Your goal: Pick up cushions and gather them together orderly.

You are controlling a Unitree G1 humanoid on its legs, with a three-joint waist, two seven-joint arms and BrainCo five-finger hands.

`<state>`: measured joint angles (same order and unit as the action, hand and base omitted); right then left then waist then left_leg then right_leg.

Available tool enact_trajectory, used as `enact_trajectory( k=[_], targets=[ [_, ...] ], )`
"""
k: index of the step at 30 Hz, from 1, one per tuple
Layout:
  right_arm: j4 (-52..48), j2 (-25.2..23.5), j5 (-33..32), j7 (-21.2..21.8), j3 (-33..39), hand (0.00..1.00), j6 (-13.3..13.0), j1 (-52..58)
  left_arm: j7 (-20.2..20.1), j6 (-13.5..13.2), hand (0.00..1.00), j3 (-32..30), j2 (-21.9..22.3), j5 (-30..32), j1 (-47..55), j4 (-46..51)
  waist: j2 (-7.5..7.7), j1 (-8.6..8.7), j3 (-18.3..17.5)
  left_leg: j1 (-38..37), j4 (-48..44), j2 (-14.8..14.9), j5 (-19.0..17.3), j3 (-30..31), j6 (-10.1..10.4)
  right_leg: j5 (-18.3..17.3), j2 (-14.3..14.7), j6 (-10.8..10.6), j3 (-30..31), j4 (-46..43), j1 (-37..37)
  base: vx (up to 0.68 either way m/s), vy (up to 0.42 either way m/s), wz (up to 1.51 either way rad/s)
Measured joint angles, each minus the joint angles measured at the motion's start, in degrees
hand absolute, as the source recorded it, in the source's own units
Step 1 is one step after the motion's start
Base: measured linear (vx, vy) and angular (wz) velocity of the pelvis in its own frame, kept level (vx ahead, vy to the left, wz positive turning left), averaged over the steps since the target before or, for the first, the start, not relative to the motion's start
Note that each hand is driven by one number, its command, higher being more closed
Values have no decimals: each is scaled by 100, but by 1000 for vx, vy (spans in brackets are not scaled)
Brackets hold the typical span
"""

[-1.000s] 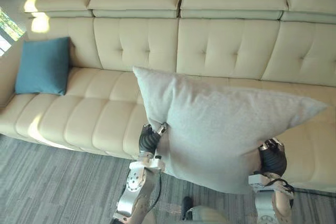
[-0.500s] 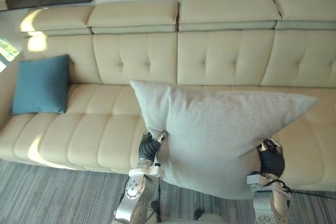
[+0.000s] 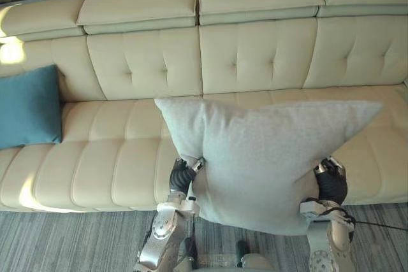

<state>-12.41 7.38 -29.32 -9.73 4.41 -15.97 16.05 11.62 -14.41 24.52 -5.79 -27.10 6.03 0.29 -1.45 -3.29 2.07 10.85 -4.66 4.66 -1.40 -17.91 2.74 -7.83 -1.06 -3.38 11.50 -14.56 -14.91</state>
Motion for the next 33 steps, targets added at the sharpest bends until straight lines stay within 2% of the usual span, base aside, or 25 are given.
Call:
enact_trajectory(
  k=[10, 11, 18, 25, 33],
  targets=[
    [485, -82, 220, -53, 5, 100, 49, -147, 101, 12, 100, -239, 249, 228, -71, -43, -12, -2, -105, -208, 495, -72, 323, 152, -24, 108, 3, 5, -25, 299, 213, -7, -13, 7],
    [868, -242, 228, -52, 7, 100, 74, -173, 100, 112, 100, -291, 271, 336, -69, -102, -64, 11, -146, -328, 787, -135, 540, 290, -29, 166, 17, 32, -95, 390, 282, 0, 0, 0],
    [868, -274, 233, -52, -12, 100, 75, -218, 98, 113, 100, -344, 271, 335, -69, -101, -51, 13, -138, -291, 779, -106, 540, 297, -29, 179, 17, 36, -116, 420, 267, 0, 0, 0],
    [823, -475, 236, -49, -62, 100, 154, -364, 64, 152, 100, -549, 253, 331, -70, 115, 12, 4, -142, 22, 748, -1, 531, 168, -21, 668, 15, 32, -46, 1231, 284, 15, -17, -8],
    [871, -456, 240, -48, -62, 100, 188, -613, 63, 154, 100, -611, 218, 331, -98, 274, 33, 41, -153, 84, 762, 7, 505, 99, 1, 817, -4, 3, 9, 1483, 300, 18, -5, -6]
  ],
)
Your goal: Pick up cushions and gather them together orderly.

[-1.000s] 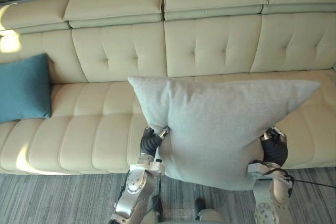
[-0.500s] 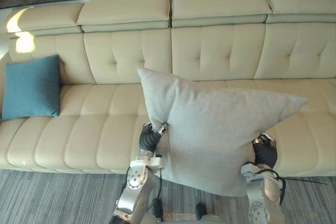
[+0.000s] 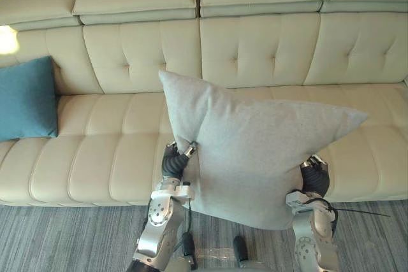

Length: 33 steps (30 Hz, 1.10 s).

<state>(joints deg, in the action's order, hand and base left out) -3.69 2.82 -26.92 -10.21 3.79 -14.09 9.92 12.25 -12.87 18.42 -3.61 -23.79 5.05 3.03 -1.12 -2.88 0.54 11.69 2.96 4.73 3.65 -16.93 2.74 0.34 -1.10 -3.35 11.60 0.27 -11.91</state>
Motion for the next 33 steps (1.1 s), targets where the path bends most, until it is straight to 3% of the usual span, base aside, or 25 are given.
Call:
enact_trajectory(
  k=[6, 10, 19, 24, 27, 33],
  targets=[
    [550, 159, 226, -165, -65, 100, -2, -720, 156, -12, 100, -23, -297, 3, -353, -234, 13, 14, 2, 245, -10, 11, 63, 10, -18, 193, -9, 24, 12, 218, -145, -9, -5, 0],
    [1011, 241, 430, -456, -229, 100, 1, -1659, 508, -17, 100, -190, -508, 7, -1089, -513, 28, 2, 65, 686, -2, 23, 231, 16, -46, 455, -15, 19, 8, 384, -516, -83, 0, 0],
    [2423, 594, 702, -1127, -384, 100, -7, -4666, 1246, -139, 100, -796, -1002, 122, -3731, -1739, -75, -61, 875, 1421, 292, -24, 754, 97, -140, 866, -1, -9, -32, 480, -1321, -92, 6, 3],
    [3306, 725, 1033, -1539, -358, 100, 5, -6322, 1636, -174, 100, -1101, -1240, 124, -5441, -2800, -262, -75, 1442, 1904, 292, -63, 937, 209, -185, 1008, -28, -54, -117, 490, -1766, -73, 25, 9],
    [3535, 748, 1392, -1855, -215, 100, 9, -7092, 1812, -191, 100, -1262, -1280, 143, -6406, -3364, -400, -126, 1710, 2224, 292, -82, 1013, 337, -178, 1065, -46, -69, -149, 508, -2054, -61, 45, 8],
    [3673, 764, 2055, -2491, -27, 100, 20, -8055, 2165, -193, 100, -1599, -1110, 348, -7751, -3834, -449, -222, 1956, 2800, 293, -54, 1096, 345, -166, 1141, -77, -107, -235, 504, -2619, -27, 69, 3]
  ],
)
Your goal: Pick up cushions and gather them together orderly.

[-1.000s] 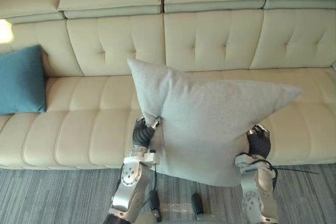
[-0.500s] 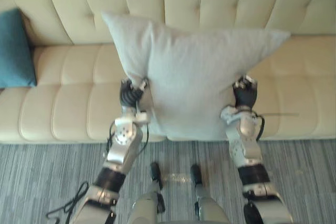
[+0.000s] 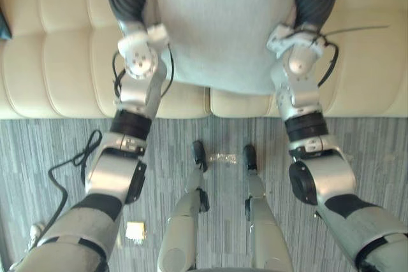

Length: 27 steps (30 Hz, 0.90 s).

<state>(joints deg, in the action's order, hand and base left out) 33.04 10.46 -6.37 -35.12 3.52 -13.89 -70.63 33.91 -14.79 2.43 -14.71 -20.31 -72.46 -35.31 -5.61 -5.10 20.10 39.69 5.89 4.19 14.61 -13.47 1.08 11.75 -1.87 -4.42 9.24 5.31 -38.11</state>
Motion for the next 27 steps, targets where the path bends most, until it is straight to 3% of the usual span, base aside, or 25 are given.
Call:
enact_trajectory(
  k=[2, 3, 9, 17, 21, 25, 27],
  targets=[
    [10, -11, 198, -171, 67, 100, 52, -246, 99, -1, 100, -168, 120, 0, -318, -76, -8, -4, 4, 159, 0, 10, 11, 29, 15, 0, 1, 0, -73, -1, -135, 24, 92, 10],
    [20, -9, 211, -230, 75, 0, 73, -352, 121, -8, 0, -222, 148, 0, -435, -106, -8, -5, 4, 223, 0, 14, 18, 39, 23, 1, 4, 0, -92, -3, -190, 36, 85, 10],
    [171, 114, 648, -651, 63, 0, 382, -996, 222, -120, 0, -849, 270, -11, -685, -142, -27, -41, 14, 528, -1, 58, 113, 171, 157, 0, 30, 0, -221, -7, -460, 42, 83, 6],
    [142, 469, 629, -623, -42, 0, 534, -1228, 56, -264, 0, -1626, 252, -295, -676, -136, -26, -51, 17, 751, -1, 148, 115, 157, 159, 2, 116, 1, -263, -13, -673, 5, 64, -1],
    [130, 841, 286, -296, 39, 0, 484, -1090, -220, -319, 0, -1724, -74, -536, -489, -134, -23, -35, 19, 644, -2, 160, 114, 117, 159, 3, 121, 3, -234, -16, -591, -18, 65, -5],
    [-330, 1202, -223, 62, 270, 0, 422, -180, -549, -338, 0, -1938, -550, -714, 262, -129, -23, -11, 19, 294, -2, 174, 111, 40, 162, 2, 135, 3, -183, -16, -268, -37, 36, -6],
    [-793, 1356, -574, 291, 473, 0, 273, 483, -716, -364, 0, -2177, -783, -880, 836, -44, -19, 8, 20, 97, -1, 189, 110, -15, 162, 1, 151, 3, -125, -17, -96, -48, 11, -12]
  ],
)
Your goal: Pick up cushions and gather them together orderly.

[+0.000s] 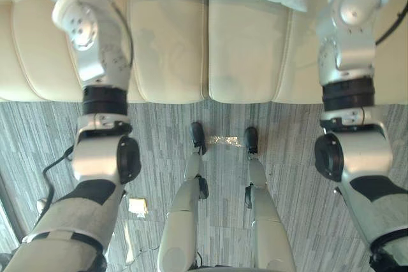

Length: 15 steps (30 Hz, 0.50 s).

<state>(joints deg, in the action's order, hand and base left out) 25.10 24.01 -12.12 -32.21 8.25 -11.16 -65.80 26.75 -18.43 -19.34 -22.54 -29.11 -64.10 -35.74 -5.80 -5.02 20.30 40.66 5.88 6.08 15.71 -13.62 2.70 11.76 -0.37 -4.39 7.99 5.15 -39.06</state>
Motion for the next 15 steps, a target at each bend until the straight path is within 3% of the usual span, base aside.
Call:
enact_trajectory(
  k=[3, 6, 9, 11, 15],
  targets=[
    [-506, 151, -438, 358, 194, 0, -111, 1152, -250, -97, 0, -71, -83, -146, 1057, 309, 6, 44, 1, -338, 1, 45, -27, 0, 30, -6, 47, 3, 23, -1, 322, -53, -17, -10],
    [-1183, 59, -659, 929, 196, 0, -236, 3042, -692, -134, 0, 223, -18, -202, 2694, 791, 32, 164, -12, -837, 4, 120, -219, 1, 116, -143, 127, 164, 29, 0, 794, -53, -45, -8],
    [-1303, -573, -663, 1772, -96, 0, -215, 5265, -1419, 13, 0, 942, 731, -178, 4478, 868, 134, 236, -64, -1410, 4, 163, -324, 8, 151, -310, 163, 231, -4, 0, 1374, -5, -32, -2],
    [-1200, -1072, -531, 2110, -361, 0, -139, 6093, -1678, 179, 0, 1246, 1146, 146, 5185, 554, 252, 244, -154, -1709, 4, 168, -385, -14, 181, -359, 166, 247, 21, 0, 1643, 43, -30, -7],
    [-37, -1913, 120, 2603, -669, 0, 18, 7064, -1946, 531, 0, 1429, 1633, 1039, 6237, -364, 582, 257, -755, -2046, 2, 172, -531, -74, 198, -463, 181, 238, 26, 1, 1979, 71, -55, -1]
  ],
)
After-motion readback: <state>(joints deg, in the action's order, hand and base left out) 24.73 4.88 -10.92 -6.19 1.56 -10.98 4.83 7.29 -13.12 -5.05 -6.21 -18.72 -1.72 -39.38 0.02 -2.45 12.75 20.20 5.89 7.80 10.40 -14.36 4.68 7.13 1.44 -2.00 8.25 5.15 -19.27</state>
